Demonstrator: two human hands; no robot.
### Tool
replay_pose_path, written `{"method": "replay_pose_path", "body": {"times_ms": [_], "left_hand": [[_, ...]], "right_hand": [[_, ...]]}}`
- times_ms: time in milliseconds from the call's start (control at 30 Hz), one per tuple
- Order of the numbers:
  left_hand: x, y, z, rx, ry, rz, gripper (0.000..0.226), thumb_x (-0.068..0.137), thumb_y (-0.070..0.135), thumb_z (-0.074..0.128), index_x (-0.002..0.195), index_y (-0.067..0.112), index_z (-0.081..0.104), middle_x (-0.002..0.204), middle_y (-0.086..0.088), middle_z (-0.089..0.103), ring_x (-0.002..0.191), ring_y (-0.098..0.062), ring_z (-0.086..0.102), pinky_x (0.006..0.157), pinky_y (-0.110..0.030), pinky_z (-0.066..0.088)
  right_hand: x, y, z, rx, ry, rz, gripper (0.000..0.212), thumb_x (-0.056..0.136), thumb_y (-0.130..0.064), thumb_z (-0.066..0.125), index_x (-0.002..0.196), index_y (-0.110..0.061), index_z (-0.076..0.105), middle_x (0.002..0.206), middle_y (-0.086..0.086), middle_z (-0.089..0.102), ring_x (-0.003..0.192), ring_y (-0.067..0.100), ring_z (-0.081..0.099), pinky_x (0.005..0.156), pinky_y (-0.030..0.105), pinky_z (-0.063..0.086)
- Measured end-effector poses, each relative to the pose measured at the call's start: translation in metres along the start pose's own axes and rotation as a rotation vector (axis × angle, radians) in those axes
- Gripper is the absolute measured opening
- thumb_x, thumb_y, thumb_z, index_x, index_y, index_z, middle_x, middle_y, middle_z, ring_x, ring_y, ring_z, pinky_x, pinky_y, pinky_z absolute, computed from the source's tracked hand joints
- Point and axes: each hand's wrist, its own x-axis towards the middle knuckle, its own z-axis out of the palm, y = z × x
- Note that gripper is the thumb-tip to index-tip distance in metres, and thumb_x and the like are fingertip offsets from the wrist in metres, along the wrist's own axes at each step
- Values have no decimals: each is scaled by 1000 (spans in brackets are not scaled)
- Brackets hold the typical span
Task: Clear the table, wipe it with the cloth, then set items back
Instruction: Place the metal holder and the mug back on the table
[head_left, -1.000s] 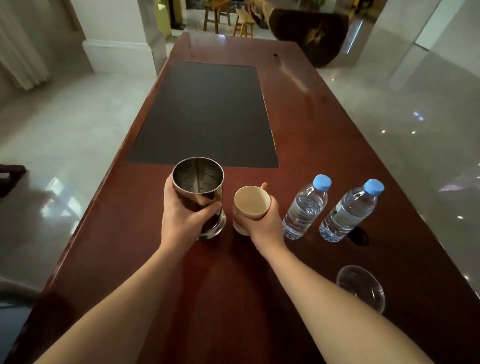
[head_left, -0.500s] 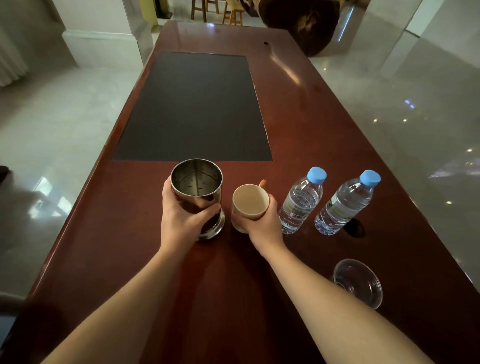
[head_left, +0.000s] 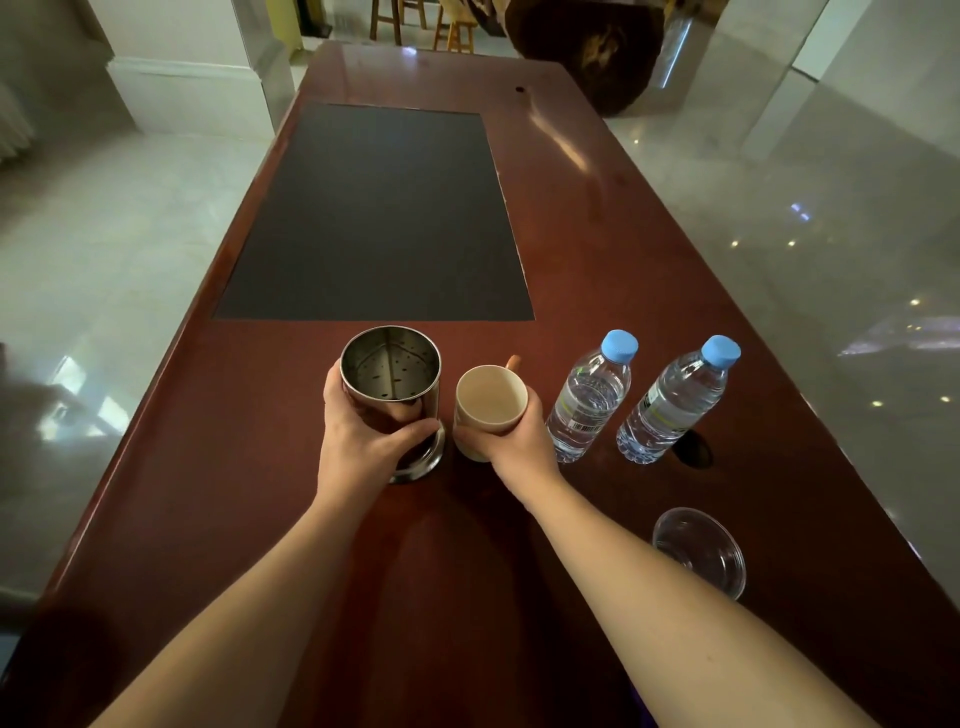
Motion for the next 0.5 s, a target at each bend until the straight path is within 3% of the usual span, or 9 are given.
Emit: {"method": "replay_pose_path", "body": {"times_ms": [133,233,367,433,500], "left_hand": [[-1,5,-8,60,-16,-15,127,51,47,93,151,33,18,153,7,35,140,-10,35,114,-45,36],[-4,12,-13,158,15,-17,127,59,51,90,155,28,11,161,5,23,146,-10,23,117,-36,26],[-14,32,-18,360,57,40,106,73,58,76,155,21,19,162,-1,21,149,-15,16,116,-36,23],[-22,47,-20,438,91,66,92,81,62,65,153,18,26,161,-4,23,149,-17,14,118,-39,22],[-30,64,-21,505,131,87,79,88,62,55,150,18,33,161,-6,26,149,-20,14,119,-42,23]], "right_hand": [[-2,-6,-4,-68,6,17,87,51,-43,93,123,-32,44,112,-14,65,101,6,62,87,28,49],[-11,-12,-10,-106,1,31,78,56,-43,90,119,-28,47,110,-12,64,99,6,62,84,27,49],[-31,-23,-22,-208,43,16,45,66,-41,73,99,-37,42,88,-27,51,77,-10,51,61,10,33],[-40,-32,-30,-289,50,-35,32,73,-40,66,100,-37,48,88,-21,51,74,-5,50,60,14,33],[-47,-42,-38,-363,43,-83,28,79,-39,60,103,-24,61,95,-9,58,83,7,56,64,25,41]]}}
